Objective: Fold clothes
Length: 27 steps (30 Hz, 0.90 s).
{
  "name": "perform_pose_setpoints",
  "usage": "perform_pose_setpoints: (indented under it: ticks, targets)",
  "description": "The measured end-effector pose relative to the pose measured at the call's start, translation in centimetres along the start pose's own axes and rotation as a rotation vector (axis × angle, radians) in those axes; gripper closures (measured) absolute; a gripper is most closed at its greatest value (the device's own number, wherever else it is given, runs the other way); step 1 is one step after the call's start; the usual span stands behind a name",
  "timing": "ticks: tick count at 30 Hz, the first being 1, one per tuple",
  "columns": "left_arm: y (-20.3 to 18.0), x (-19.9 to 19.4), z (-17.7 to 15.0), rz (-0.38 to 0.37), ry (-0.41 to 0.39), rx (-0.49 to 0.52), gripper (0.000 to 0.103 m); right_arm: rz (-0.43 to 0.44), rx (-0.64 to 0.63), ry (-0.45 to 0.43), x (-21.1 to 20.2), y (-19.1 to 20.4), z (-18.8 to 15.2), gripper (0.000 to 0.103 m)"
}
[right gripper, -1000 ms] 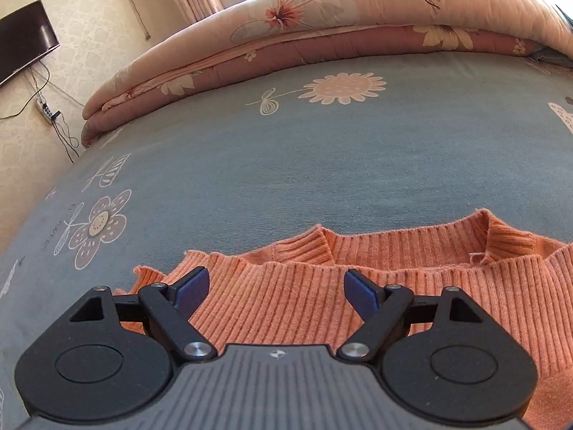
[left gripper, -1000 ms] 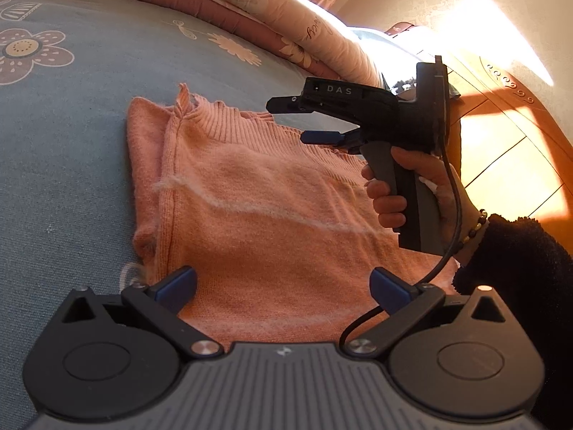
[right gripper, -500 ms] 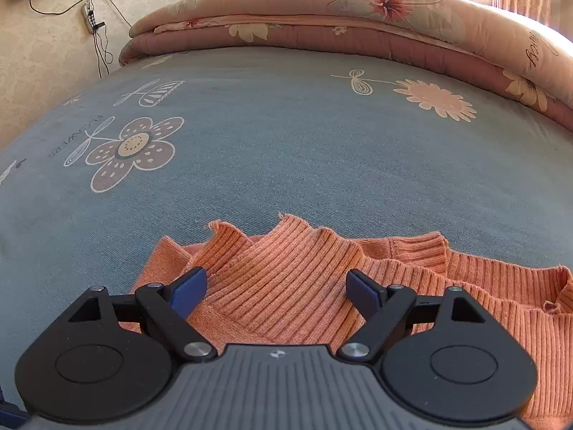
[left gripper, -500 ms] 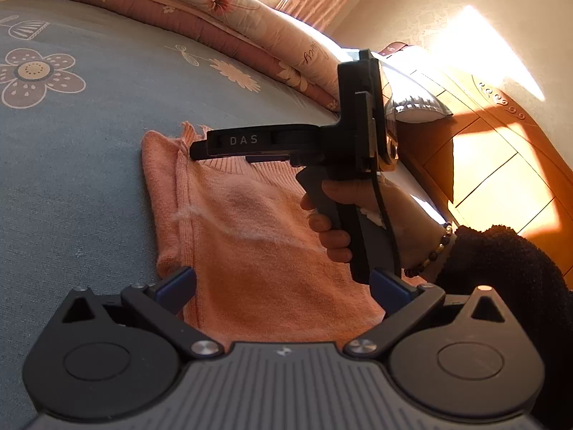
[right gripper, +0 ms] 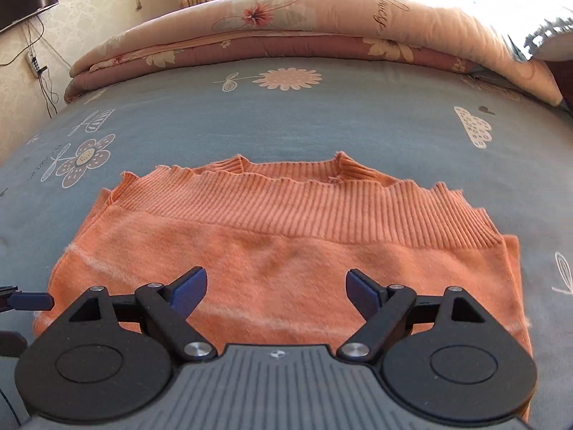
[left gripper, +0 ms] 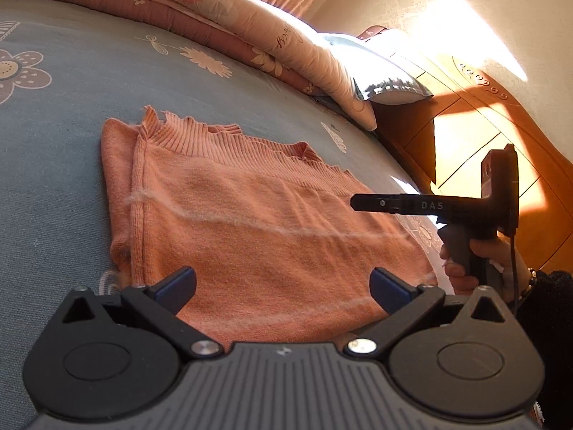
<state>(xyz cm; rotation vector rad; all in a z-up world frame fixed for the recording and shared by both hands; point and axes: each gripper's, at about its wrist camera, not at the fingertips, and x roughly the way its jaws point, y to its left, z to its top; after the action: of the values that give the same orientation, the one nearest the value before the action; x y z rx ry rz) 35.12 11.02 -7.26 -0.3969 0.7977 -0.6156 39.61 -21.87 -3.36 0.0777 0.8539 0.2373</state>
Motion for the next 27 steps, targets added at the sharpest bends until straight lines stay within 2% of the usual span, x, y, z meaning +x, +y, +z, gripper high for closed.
perform_pose_setpoints:
  ticks: [8, 10, 12, 17, 18, 21, 24, 27]
  targets:
    - [-0.7, 2.1, -1.0, 0.054, 0.074, 0.046, 0.001, 0.018, 0.272, -0.034, -4.8, -7.3, -7.9, 0.015]
    - [-0.9, 2.6, -1.2, 0.074, 0.084, 0.062, 0.001, 0.050, 0.346, -0.037, -5.2, -8.7, -9.2, 0.015]
    - [-1.0, 2.8, -1.3, 0.088, 0.088, 0.072, 0.001, 0.036, 0.385, -0.063, -5.7, -10.0, -10.7, 0.015]
    - [-0.7, 2.8, -1.3, 0.079, 0.083, 0.059, 0.001, 0.090, 0.535, -0.139, -7.1, -12.3, -12.5, 0.015]
    - [-0.6, 2.8, -1.2, 0.077, 0.083, 0.056, 0.001, 0.093, 0.541, -0.154, -7.4, -12.1, -12.2, 0.015]
    - [-0.6, 2.9, -1.2, 0.077, 0.082, 0.054, 0.001, 0.182, 0.525, -0.172, -7.3, -10.5, -11.3, 0.015]
    - [-0.7, 2.9, -1.2, 0.081, 0.084, 0.064, 0.001, 0.292, 0.492, -0.144, -6.1, -7.9, -10.5, 0.015]
    - [-0.7, 2.9, -1.2, 0.079, 0.084, 0.064, 0.001, 0.315, 0.461, -0.089, -4.5, -5.9, -10.4, 0.015]
